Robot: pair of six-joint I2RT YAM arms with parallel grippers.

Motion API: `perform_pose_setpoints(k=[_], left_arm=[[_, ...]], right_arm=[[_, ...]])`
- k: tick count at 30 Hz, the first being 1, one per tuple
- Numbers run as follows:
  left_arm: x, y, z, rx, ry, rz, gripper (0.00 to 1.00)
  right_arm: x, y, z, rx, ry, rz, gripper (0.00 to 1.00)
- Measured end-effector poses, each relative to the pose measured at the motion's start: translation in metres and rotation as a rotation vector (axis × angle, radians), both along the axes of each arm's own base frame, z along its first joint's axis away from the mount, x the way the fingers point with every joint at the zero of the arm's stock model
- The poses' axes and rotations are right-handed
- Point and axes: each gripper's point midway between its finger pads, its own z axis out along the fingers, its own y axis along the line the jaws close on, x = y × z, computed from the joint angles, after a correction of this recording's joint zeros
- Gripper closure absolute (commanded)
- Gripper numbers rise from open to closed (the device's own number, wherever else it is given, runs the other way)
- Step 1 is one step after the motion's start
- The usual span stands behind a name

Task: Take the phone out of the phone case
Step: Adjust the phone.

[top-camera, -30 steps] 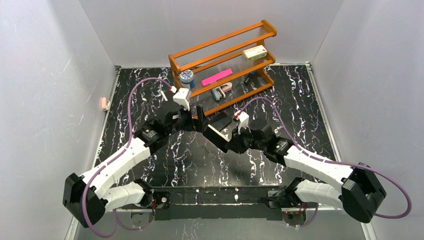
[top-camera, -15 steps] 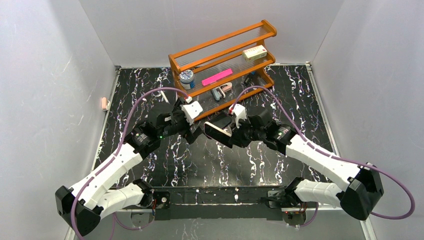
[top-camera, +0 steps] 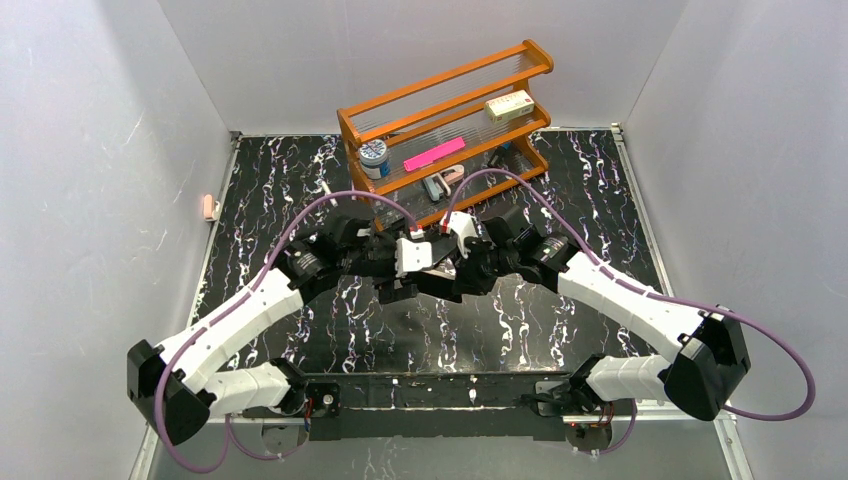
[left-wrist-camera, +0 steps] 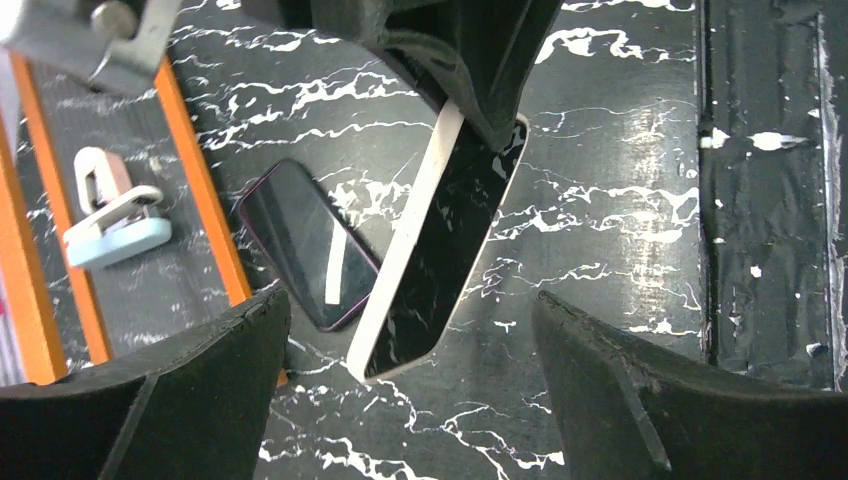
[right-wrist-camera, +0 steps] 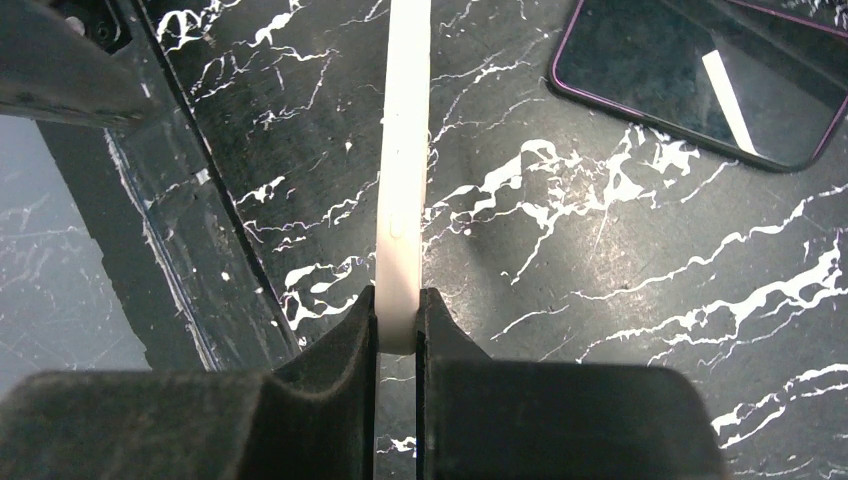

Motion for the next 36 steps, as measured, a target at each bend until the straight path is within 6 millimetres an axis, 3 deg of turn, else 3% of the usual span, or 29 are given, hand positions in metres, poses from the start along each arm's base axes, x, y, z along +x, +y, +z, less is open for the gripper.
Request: perform_pose_setpoints(k=[10,18,26,29,36], left_arm=[[-0.013,-0.018,-0.031,0.064,0.126,-0.138,0.26],[-0.026,-0.026,-0.028,0.03,0.186,-0.207,0.43],[-0.024,-0.031,-0.024,0.022,0.205,-0.223,0.79],[-0.022,-0.032,-0.024,0.027,0.193,-0.226,0.98],[-0.015,-0.028,-0.025,0.051,0.167,-0.192,1.0]], right_arm=[[-0.007,0.004,0.014,0.051,-0.066,0.116,0.99],[-0.008,0.012,0.035,0.128,-0.153,0.186,0.99],[-0.011,0.014,0.035,0.14,-0.165,0.229,0.99],[-0.013,0.015,0.036,0.147,-0.158,0.234,0.99],[-0.006,0.018,0.033,0.171,-0.199,0.218,0.45]])
